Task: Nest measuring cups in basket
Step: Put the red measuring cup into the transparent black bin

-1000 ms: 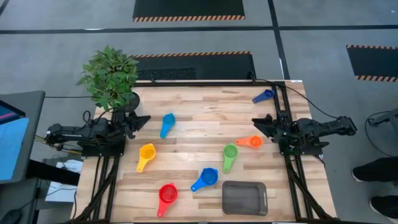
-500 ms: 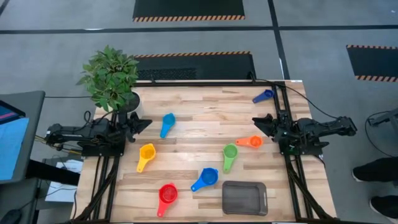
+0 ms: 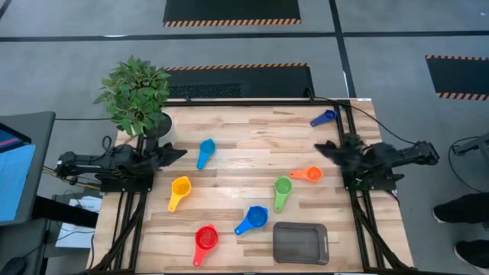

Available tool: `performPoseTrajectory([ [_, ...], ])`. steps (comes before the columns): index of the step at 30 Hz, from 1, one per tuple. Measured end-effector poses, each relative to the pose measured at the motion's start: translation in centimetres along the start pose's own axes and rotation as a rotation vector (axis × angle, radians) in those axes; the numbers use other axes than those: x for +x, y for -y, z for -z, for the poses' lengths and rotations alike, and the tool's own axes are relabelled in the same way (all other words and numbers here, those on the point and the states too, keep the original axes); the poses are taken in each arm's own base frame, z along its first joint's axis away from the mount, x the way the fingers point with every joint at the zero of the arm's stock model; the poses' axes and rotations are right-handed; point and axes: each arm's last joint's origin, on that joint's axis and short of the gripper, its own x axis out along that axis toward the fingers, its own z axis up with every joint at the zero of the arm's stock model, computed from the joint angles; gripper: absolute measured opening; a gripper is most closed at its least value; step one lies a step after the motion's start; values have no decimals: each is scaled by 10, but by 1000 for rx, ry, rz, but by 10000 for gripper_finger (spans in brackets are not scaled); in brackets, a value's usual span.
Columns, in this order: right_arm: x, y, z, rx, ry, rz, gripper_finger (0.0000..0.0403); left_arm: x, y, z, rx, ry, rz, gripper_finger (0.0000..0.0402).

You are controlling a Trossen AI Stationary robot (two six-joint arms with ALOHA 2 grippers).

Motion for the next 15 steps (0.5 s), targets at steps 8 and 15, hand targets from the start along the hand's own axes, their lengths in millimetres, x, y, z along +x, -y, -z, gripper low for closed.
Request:
performPoseTrajectory([
  [8,57,-81,-46,-333,-27,-246,258,-6,62,-39,246,210,508,0],
  [15,141,-115,-37,-559,-478,12,258,26,95,-66,417,207,73,0],
])
